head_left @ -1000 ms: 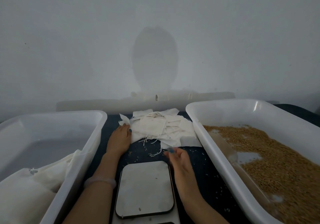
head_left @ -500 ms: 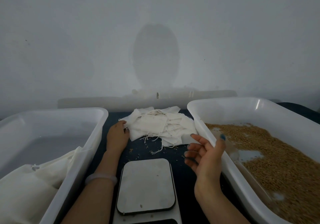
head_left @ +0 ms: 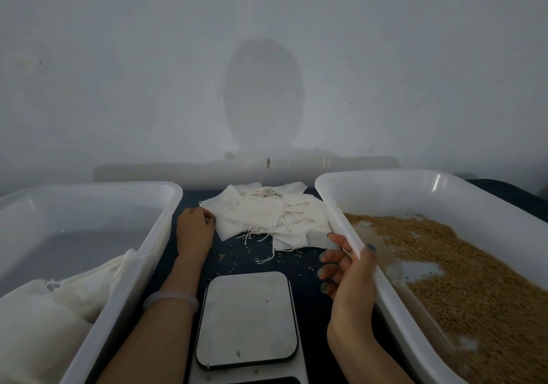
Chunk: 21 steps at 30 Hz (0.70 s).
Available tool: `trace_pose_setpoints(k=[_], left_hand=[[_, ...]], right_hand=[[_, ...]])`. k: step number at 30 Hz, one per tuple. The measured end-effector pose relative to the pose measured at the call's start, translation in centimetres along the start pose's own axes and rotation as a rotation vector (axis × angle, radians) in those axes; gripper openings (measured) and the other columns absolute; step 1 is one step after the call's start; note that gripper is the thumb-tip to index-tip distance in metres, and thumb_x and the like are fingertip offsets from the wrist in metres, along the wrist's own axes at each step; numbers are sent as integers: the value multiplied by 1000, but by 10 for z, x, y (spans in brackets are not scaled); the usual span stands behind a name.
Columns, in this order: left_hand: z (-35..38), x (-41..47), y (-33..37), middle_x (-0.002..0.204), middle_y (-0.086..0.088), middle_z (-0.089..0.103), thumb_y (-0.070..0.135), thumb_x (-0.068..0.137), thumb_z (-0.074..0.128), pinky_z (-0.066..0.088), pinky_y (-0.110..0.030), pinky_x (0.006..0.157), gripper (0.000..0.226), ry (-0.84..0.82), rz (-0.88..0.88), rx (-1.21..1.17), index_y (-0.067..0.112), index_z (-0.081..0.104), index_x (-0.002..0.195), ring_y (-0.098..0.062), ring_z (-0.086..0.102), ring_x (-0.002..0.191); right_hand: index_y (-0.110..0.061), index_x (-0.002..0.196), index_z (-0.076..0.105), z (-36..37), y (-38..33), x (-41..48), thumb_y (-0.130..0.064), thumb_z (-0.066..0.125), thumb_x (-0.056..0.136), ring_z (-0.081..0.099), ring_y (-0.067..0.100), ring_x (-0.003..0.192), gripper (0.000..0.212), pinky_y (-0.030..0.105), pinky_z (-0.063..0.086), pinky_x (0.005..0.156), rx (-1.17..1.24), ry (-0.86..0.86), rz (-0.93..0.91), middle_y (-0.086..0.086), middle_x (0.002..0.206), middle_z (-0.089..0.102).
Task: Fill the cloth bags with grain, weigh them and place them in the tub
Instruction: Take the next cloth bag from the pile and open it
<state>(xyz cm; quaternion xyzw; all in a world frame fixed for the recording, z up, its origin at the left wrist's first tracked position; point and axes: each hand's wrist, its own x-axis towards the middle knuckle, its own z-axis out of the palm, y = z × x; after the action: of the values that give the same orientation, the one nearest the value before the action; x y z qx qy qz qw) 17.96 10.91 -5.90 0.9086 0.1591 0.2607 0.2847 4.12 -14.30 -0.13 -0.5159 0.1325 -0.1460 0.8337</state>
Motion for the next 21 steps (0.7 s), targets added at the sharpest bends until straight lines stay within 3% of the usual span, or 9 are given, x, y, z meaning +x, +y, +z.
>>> trace_pose_setpoints(k=[7, 13, 16, 21], left_hand=[[-2, 1, -1, 126, -24, 56, 19, 96, 60, 38, -40, 100, 34, -9, -1, 72, 1, 62, 126, -38, 49, 117], [-3, 4, -3, 108, -18, 64, 19, 95, 63, 47, -41, 90, 19, 19, -20, 25, 3, 70, 102, -31, 58, 102], [-1, 5, -4, 106, -18, 63, 20, 97, 61, 46, -40, 88, 18, 15, 0, 70, 4, 69, 100, -31, 58, 100], [2, 7, -4, 112, -19, 57, 17, 101, 54, 44, -38, 88, 22, 32, -13, 46, -2, 65, 105, -30, 54, 104]], right_hand=[[-9, 102, 65, 11, 5, -12, -39, 21, 107, 45, 8, 42, 53, 21, 30, 40, 32, -31, -6, -3, 54, 58], [-7, 104, 64, 12, 8, -13, -39, 24, 106, 46, 9, 43, 51, 26, 30, 45, 37, -39, -32, 0, 57, 58], [-8, 101, 65, 11, 9, -12, -36, 30, 106, 46, 8, 43, 46, 26, 30, 44, 34, -35, -40, 0, 57, 58], [-20, 69, 70, 12, 12, -11, -25, 44, 103, 45, 9, 42, 43, 22, 31, 42, -46, -64, -54, -1, 53, 56]])
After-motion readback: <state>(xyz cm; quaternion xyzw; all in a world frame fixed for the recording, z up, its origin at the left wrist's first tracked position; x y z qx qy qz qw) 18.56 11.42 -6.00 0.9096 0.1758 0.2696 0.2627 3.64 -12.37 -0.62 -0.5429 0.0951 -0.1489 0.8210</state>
